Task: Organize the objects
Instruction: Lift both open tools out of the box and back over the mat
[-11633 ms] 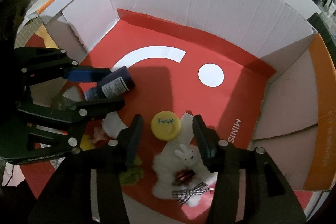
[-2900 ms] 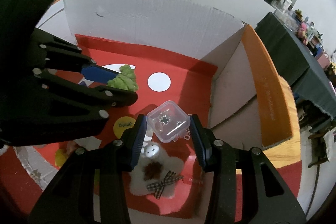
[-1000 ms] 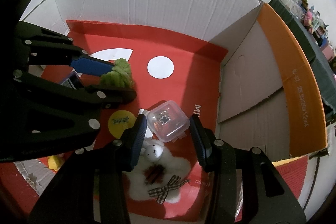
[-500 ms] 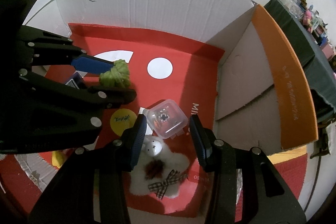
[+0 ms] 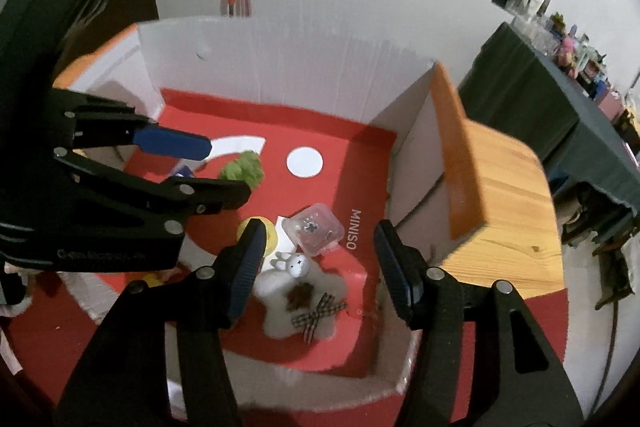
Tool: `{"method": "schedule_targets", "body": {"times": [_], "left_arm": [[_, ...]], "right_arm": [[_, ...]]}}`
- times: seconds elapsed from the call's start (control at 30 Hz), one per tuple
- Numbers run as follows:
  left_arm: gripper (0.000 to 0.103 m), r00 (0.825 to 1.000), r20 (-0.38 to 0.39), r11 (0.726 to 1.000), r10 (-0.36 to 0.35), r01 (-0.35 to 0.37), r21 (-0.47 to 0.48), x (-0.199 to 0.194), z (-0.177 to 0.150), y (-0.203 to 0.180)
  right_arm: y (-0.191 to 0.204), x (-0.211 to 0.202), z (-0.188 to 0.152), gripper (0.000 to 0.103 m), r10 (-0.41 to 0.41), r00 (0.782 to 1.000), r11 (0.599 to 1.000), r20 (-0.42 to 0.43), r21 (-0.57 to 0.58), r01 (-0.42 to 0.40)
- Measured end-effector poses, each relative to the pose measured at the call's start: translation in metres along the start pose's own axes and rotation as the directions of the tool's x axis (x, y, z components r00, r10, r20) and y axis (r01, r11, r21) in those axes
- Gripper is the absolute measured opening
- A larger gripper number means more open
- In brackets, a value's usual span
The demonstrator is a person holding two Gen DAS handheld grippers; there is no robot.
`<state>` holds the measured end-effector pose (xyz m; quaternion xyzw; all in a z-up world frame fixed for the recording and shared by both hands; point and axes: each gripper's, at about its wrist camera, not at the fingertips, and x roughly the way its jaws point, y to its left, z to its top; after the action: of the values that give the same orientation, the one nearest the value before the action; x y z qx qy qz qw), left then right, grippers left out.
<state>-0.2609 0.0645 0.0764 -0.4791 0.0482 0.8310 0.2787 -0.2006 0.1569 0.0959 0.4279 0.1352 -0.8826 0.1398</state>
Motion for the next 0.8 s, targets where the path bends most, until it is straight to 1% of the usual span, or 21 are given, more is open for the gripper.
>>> {"method": "schedule_targets", "body": {"times": [0.03,0.1,0.2,0.3,0.33,0.43,0.5,0.6,0.7,0.77,0.8], "left_arm": [[0.065,1.000,0.024,1.000,0.010,-0.009,-0.014,-0.009,-0.004,0.000],[0.068,0.997,0.063,0.999,0.034,-0.032,-0.029,-0.024,-0.008,-0.001],[0.075,0.988,0.128,0.996,0.089,-0.085,-0.039,-0.048,-0.020,-0.008],[0.079,0.974,0.187,0.992,0.125,-0.116,-0.059,-0.069,-0.027,-0.014],[0.080,0.967,0.213,0.989,0.138,-0.125,-0.072,-0.079,-0.033,-0.017],[0.086,0.950,0.261,0.983,0.170,-0.146,-0.108,-0.098,-0.046,-0.019],[0.087,0.939,0.290,0.980,0.182,-0.151,-0.128,-0.110,-0.055,-0.022],[0.089,0.924,0.325,0.975,0.201,-0.155,-0.162,-0.123,-0.072,-0.027],[0.093,0.918,0.339,0.972,0.205,-0.151,-0.178,-0.130,-0.088,-0.032],[0.094,0.909,0.348,0.967,0.229,-0.170,-0.192,-0.132,-0.100,-0.037],[0.095,0.904,0.351,0.963,0.245,-0.184,-0.197,-0.133,-0.106,-0.039]], "right_arm": [[0.001,-0.007,-0.002,0.063,0.000,1.000,1.000,0.017,-0.003,0.000],[-0.002,-0.016,-0.002,0.064,0.001,0.999,1.000,0.044,-0.005,-0.001],[0.001,-0.037,-0.009,0.066,0.017,0.996,1.000,0.084,0.002,-0.017],[-0.001,-0.052,-0.014,0.070,0.028,0.992,1.000,0.122,0.004,-0.029],[0.000,-0.057,-0.017,0.070,0.030,0.991,1.000,0.134,0.004,-0.031],[0.002,-0.075,-0.029,0.073,0.043,0.984,0.999,0.172,0.007,-0.045],[0.003,-0.086,-0.036,0.075,0.051,0.979,0.998,0.197,0.012,-0.054],[0.003,-0.102,-0.050,0.079,0.059,0.969,0.998,0.239,0.024,-0.066],[0.004,-0.111,-0.060,0.084,0.058,0.962,0.997,0.268,0.033,-0.069],[0.004,-0.117,-0.068,0.085,0.064,0.955,0.996,0.290,0.039,-0.078],[0.004,-0.118,-0.073,0.088,0.068,0.954,0.995,0.294,0.044,-0.084]]}}
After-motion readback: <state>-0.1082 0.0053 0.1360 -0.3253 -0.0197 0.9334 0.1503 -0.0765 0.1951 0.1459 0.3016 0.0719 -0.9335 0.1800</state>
